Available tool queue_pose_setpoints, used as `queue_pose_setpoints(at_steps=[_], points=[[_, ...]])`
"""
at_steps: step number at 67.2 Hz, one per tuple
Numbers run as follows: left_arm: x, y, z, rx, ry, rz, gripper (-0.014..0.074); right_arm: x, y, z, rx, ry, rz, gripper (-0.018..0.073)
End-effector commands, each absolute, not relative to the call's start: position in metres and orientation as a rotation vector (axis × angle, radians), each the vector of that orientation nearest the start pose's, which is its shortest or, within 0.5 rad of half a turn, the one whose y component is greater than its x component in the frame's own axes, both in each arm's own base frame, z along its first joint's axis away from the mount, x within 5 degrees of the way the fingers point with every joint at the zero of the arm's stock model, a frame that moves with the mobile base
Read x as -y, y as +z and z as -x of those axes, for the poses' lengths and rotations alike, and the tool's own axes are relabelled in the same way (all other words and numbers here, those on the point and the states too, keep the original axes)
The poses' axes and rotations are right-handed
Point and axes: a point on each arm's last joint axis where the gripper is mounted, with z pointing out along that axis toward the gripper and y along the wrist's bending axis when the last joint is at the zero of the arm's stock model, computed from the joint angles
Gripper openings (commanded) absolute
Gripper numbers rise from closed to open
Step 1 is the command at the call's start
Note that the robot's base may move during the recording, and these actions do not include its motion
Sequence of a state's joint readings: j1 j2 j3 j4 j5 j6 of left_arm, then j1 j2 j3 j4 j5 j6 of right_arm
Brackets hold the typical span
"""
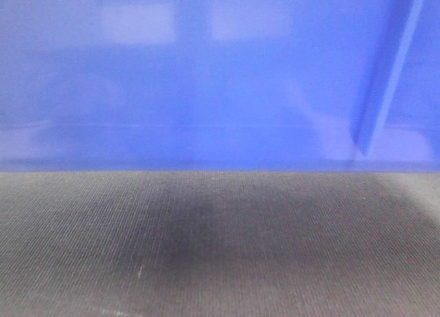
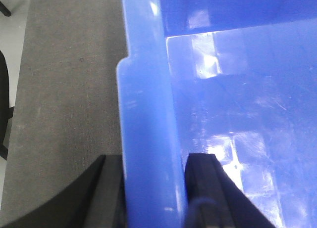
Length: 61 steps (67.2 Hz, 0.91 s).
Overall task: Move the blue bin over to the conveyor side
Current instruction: 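Lower the blue bin with both grippers onto the grey conveyor belt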
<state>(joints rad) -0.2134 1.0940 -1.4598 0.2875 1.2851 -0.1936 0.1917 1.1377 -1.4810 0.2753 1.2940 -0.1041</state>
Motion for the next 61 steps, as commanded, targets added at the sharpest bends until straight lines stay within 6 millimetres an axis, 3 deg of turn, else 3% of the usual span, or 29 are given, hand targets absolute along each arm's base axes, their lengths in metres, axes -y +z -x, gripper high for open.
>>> queue_pose_setpoints(at_steps=[1,61], points=[[0.0077,0.4696,-0.1803,-2.248,0.257,-0.007,-0.0008,-0.058,0.465,-0.1826,-2.285,0.358,0.394,-0.0078],[0.0077,0.4696,-0.1803,-2.248,0.257,-0.007,-0.0008,-0.0596,0.4685,-0.1851,-2.238,0.379,0.379,-0.0078]])
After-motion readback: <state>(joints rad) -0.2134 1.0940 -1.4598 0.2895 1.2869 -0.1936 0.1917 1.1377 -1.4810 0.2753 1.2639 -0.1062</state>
